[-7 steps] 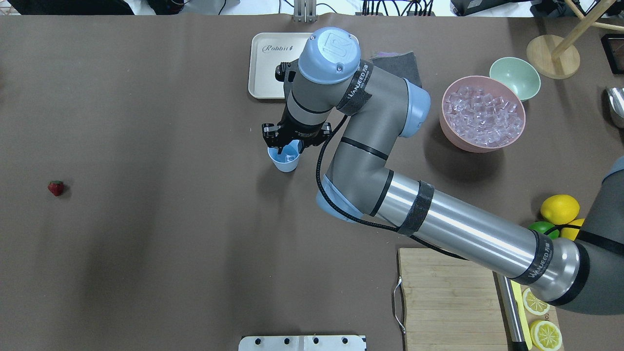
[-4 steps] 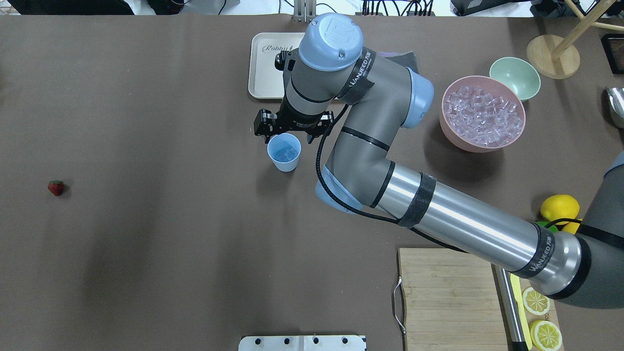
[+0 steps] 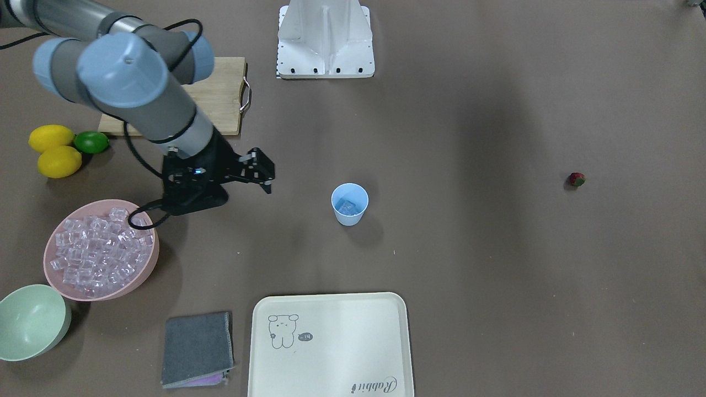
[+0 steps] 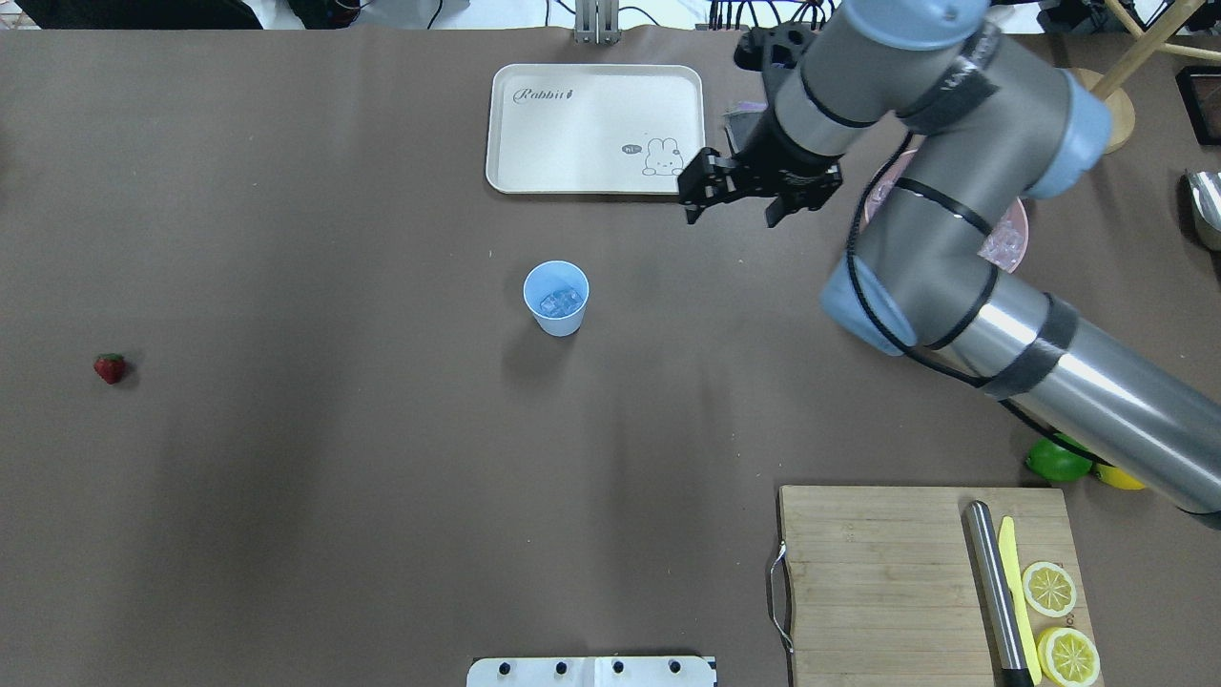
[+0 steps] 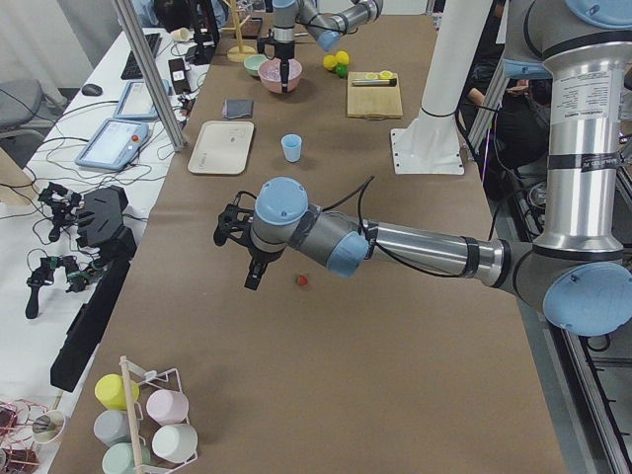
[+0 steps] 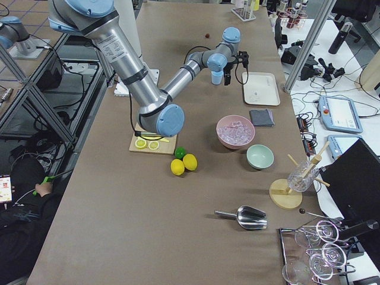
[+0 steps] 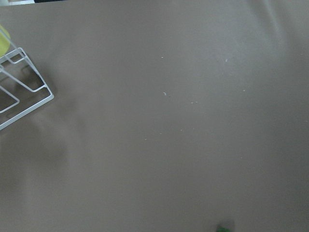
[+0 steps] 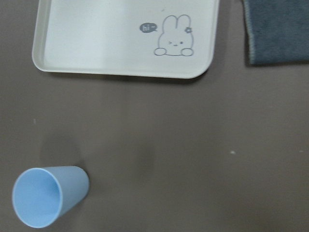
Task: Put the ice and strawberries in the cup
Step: 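Move the right gripper back over the pink ice bowl, then grasp the red strawberry with the left gripper while the right gripper hovers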
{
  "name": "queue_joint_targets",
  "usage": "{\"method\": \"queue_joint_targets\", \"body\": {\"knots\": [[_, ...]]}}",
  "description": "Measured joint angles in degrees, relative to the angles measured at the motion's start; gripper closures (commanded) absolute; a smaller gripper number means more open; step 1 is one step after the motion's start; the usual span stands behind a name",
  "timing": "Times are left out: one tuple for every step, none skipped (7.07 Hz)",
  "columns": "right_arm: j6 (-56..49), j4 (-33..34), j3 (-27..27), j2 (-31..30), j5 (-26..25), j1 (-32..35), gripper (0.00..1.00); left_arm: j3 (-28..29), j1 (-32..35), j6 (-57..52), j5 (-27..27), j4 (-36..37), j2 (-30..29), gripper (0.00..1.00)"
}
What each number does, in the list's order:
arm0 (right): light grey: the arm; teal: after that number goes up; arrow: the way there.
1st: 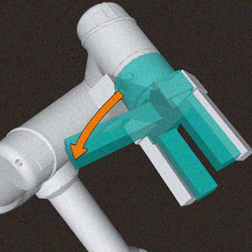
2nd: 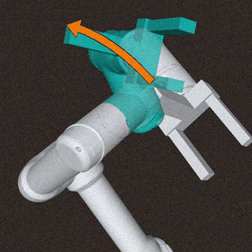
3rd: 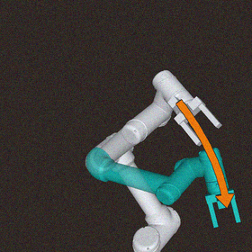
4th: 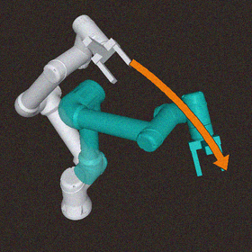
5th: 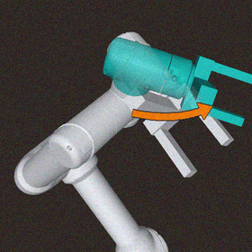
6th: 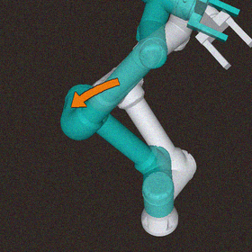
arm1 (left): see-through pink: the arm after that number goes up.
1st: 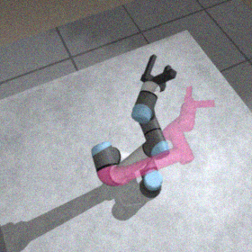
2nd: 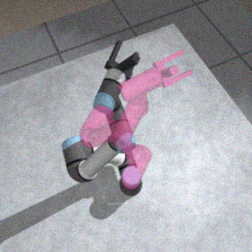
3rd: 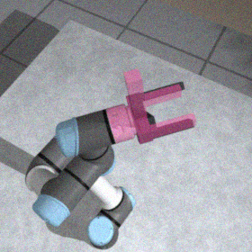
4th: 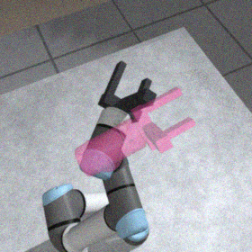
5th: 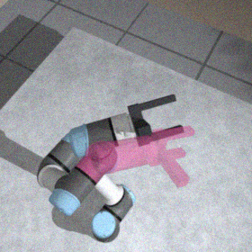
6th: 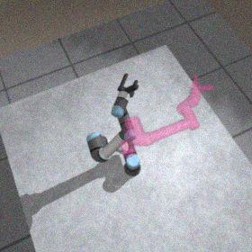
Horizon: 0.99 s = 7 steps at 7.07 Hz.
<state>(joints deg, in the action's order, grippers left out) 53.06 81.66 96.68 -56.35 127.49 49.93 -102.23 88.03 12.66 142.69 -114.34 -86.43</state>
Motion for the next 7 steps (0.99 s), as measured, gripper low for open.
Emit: {"method": "queue_joint_targets", "body": {"knots": [[-3.4,-0.1,2.9,-4.5,1.5,2.8,0.01,0.6,-1.2,1.9,0.7,-4.2,1.1,0.02],[-5.6,-0.3,4.9,-7.7,2.3,4.9,0.01,1.2,-3.4,7.5,0.7,-8.0,2.1,0.02],[-7.1,-0.6,6.1,-10.1,2.6,6.3,0.01,1.4,-6.3,16.3,-0.4,-13.5,2.9,0.02],[-8.7,-0.7,6.7,-11.9,2.7,7.5,0.01,1.6,-10.8,24.4,-4.9,-20.2,4.1,0.02],[-10.2,-0.8,6.8,-13.0,2.7,8.3,0.01,1.8,-17.1,29.9,-12.2,-25.3,5.2,0.02],[-11.0,-0.8,6.8,-13.6,2.7,8.9,0.01,1.8,-23.6,33.5,-19.0,-27.6,5.7,0.02],[-11.4,-0.8,6.8,-14.0,2.7,9.3,0.01,2.0,-29.4,36.7,-24.6,-28.3,5.8,0.02]]}}
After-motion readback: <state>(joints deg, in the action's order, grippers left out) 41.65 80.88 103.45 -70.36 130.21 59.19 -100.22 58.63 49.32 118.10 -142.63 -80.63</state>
